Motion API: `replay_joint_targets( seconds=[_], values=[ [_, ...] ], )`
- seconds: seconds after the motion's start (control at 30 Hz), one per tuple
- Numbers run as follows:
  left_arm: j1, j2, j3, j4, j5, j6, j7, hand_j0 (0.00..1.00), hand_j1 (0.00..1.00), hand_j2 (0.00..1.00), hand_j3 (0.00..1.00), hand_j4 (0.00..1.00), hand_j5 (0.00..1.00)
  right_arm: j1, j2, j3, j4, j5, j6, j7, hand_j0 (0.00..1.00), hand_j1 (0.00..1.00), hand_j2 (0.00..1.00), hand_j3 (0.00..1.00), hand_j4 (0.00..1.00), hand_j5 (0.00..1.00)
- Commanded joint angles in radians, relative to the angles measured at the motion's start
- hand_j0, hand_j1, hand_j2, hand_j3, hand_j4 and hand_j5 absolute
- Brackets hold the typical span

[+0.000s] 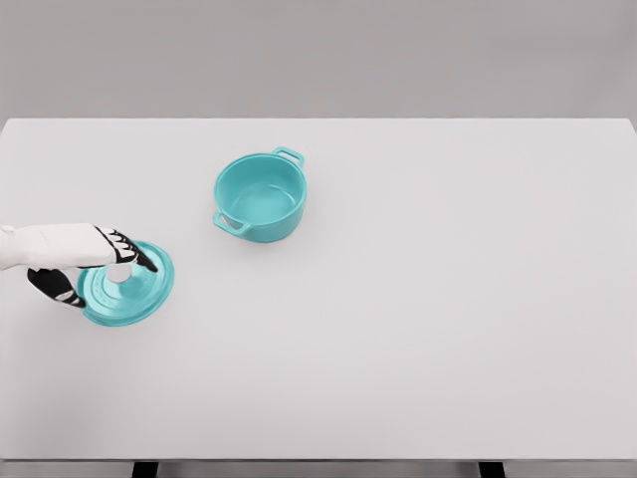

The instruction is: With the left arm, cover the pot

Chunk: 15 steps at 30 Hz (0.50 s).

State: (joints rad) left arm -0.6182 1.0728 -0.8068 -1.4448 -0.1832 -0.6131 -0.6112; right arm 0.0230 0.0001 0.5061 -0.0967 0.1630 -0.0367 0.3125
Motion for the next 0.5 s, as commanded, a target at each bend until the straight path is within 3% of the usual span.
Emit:
replay_joint_targets(
  seconds=[0.0, 0.47],
  values=[
    [0.0, -0.005, 0.001, 0.012, 0.004, 0.002, 0.0, 0.79, 0.79, 0.79, 0.79, 0.79, 0.79, 0.0, 0.0, 0.0, 0.0, 0.0, 0.0, 0.0, 1.0, 1.0, 1.0, 1.0, 1.0, 1.0],
    [-0.006, -0.04, 0.001, 0.023, -0.025, 0.002, 0.0, 0.79, 0.79, 0.79, 0.79, 0.79, 0.79, -0.002, 0.0, 0.0, 0.0, 0.0, 0.0, 0.0, 1.0, 1.0, 1.0, 1.0, 1.0, 1.0]
  ],
)
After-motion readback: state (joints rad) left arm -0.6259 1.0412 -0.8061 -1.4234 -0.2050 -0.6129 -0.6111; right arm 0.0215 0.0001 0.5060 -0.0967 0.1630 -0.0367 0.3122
